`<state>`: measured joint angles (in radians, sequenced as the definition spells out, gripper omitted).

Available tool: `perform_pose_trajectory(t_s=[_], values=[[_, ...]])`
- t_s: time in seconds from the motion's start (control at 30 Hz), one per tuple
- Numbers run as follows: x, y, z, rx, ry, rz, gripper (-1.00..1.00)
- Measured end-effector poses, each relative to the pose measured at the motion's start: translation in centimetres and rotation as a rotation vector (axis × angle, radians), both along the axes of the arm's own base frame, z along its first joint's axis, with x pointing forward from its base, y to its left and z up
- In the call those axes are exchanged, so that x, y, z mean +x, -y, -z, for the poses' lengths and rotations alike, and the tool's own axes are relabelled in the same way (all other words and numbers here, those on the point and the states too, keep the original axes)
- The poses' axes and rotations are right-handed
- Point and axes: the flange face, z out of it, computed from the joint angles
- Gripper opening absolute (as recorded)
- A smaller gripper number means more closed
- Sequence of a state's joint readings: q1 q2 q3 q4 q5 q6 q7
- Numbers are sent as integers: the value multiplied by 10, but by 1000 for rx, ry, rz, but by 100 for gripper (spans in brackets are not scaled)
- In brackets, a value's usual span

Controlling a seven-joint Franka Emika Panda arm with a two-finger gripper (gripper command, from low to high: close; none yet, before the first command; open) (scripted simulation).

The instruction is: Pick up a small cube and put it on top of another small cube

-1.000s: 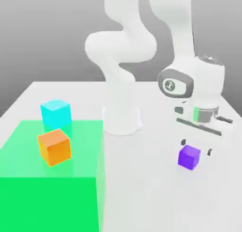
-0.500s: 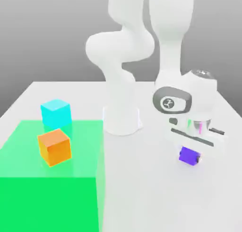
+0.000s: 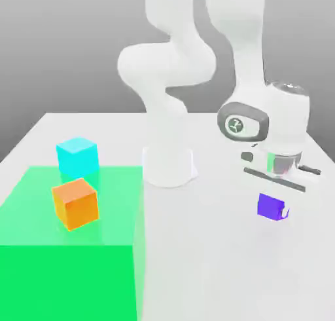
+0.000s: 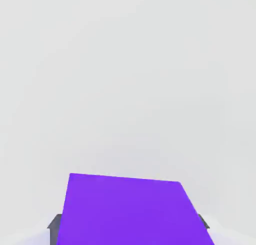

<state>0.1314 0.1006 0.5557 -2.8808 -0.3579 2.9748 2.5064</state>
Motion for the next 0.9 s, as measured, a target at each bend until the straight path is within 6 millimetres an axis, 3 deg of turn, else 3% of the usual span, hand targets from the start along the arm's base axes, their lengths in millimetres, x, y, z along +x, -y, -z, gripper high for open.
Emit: perform_pose_trajectory(t_s=[0.4, 0.43, 0.5, 0.6, 0.73, 0.9], values=[[-8, 10, -24, -7, -13, -7, -100], [-6, 13, -26, -8, -15, 0, -100], [19, 28, -38, -16, -16, 78, -100], [67, 65, -65, -27, -17, 236, -100], [119, 133, -110, -36, -19, 457, -100], [150, 235, -178, -33, -21, 733, -100]])
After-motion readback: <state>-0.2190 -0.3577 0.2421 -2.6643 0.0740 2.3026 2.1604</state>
